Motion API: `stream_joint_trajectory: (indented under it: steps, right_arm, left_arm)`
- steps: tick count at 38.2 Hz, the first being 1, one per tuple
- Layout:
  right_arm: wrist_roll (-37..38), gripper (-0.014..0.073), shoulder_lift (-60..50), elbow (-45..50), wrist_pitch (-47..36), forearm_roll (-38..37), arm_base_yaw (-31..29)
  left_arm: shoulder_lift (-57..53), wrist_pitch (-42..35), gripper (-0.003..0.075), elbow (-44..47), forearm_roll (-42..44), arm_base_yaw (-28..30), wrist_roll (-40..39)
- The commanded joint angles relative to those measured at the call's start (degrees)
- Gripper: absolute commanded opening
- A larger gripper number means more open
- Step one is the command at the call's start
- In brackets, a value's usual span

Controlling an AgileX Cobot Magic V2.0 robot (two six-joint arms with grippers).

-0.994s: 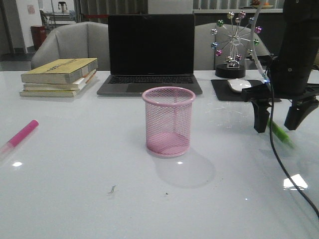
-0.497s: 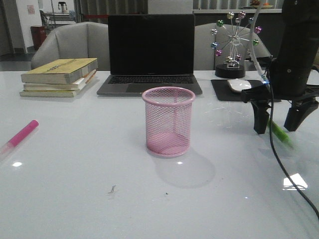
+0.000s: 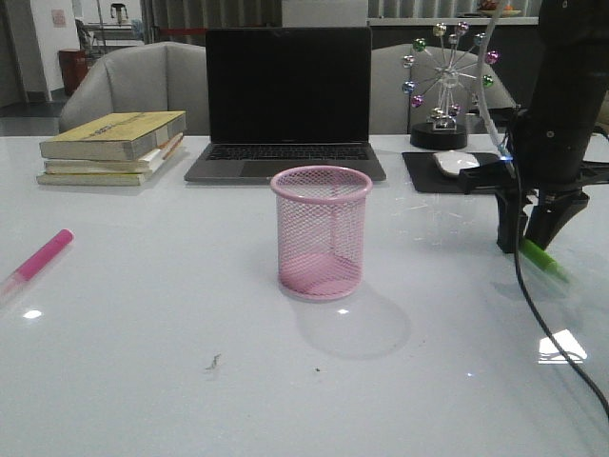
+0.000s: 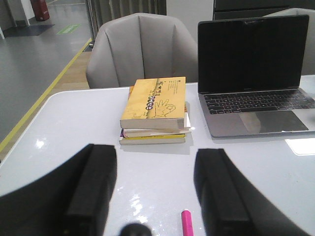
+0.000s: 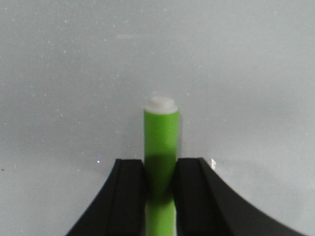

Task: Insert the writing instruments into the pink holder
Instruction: 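Lower the right gripper onto the lime-green marker and close on it, then lift the green marker with the right gripper toward the pink holder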

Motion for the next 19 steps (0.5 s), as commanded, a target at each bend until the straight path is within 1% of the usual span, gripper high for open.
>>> stream_joint_trajectory:
  steps: [1,9,15,19]
  right_arm:
    - [0.00,0.0056,-5.55,-2.12,-4.09,0.72,-0.09]
    - [0.00,0.0056,-13.80,-2.12,-12.22,0.84,1.47]
    - [0.00,0.0056,-18.93,-1.66,-15.97,0.77,4.08]
    - [0.00,0.0056,-22.61,0.74,-20.65,0.77,6.24]
  left_arm:
    - [-0.35,-5.24,0.0428,-2.08,-0.48,-0.07,-0.44]
    - [-0.35,-5.24,0.0428,-2.08,-0.48,-0.07,-0.44]
    - [-0.35,-5.24,0.0428,-2.08,-0.48,-0.07,-0.44]
    - [-0.35,-5.24,0.0428,-2.08,-0.48,-0.07,-0.44]
